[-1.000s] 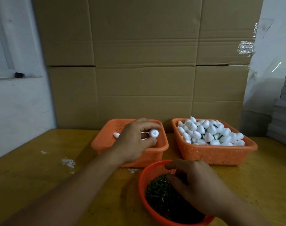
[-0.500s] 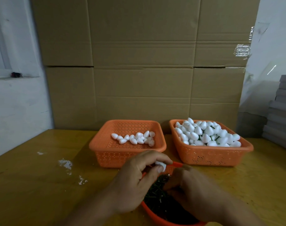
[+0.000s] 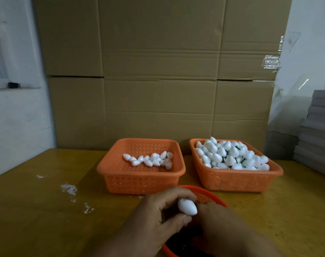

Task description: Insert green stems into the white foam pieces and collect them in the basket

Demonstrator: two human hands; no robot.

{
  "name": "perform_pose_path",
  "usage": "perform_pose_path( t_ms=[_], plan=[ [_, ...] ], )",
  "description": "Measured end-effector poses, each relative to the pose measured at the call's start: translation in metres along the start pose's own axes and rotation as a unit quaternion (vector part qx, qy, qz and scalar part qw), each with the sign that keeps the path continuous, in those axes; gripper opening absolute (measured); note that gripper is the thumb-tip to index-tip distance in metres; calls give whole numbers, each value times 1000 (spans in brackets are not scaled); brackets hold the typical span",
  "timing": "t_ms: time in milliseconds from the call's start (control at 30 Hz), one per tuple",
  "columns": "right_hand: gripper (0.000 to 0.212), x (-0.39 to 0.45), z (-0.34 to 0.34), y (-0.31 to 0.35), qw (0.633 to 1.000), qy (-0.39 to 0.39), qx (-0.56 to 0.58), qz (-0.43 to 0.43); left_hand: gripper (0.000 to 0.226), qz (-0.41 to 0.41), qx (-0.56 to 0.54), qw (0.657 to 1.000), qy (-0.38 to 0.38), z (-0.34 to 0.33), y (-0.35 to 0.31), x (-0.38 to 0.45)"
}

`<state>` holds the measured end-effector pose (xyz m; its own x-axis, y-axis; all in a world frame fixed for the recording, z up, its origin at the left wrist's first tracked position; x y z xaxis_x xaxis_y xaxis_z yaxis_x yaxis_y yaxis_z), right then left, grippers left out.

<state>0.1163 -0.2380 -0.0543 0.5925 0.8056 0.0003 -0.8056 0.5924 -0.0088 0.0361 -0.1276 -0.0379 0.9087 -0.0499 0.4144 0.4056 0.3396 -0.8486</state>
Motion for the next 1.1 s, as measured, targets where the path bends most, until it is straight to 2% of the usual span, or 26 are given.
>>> perform_pose_path(
  t_ms=[133,367,500,600,700,833,1033,1100],
  plan=[
    [33,4,-3,0,1000,-1,-18,-12,28,-20,44,997,-59,8,0,1],
    [26,2,1,2,1000,-23,-8,-1,32,1,-2,997,-79,15,2,0],
    [24,2,4,0,998,-61,-5,-8,29,43,-125,985,-110,17,7,1],
    [19,0,10,-2,996,-88,32,-12,22,85,-256,956,-115,17,11,2],
    [17,-1,14,-3,993,-101,60,-12,19,111,-330,930,-118,17,14,1],
    [25,-2,21,-1,987,-131,93,-21,19,127,-375,912,-110,17,14,2],
    [16,-9,32,0,971,-183,149,-35,32,141,-407,897,-100,16,15,3],
    [17,-9,33,0,969,-191,151,-37,27,140,-413,894,-97,16,15,3]
  ],
)
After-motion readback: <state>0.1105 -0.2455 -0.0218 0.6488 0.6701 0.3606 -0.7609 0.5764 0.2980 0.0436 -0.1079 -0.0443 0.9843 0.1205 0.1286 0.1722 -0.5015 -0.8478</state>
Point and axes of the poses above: each hand's wrist, its own x-axis towards the middle knuckle, its own z-axis out of the back of the hand, y = z × x, the point moved 6 cm from there along x, towards the middle knuckle, and after that the axes turned 5 degrees about -x, right-handed, at the moved point
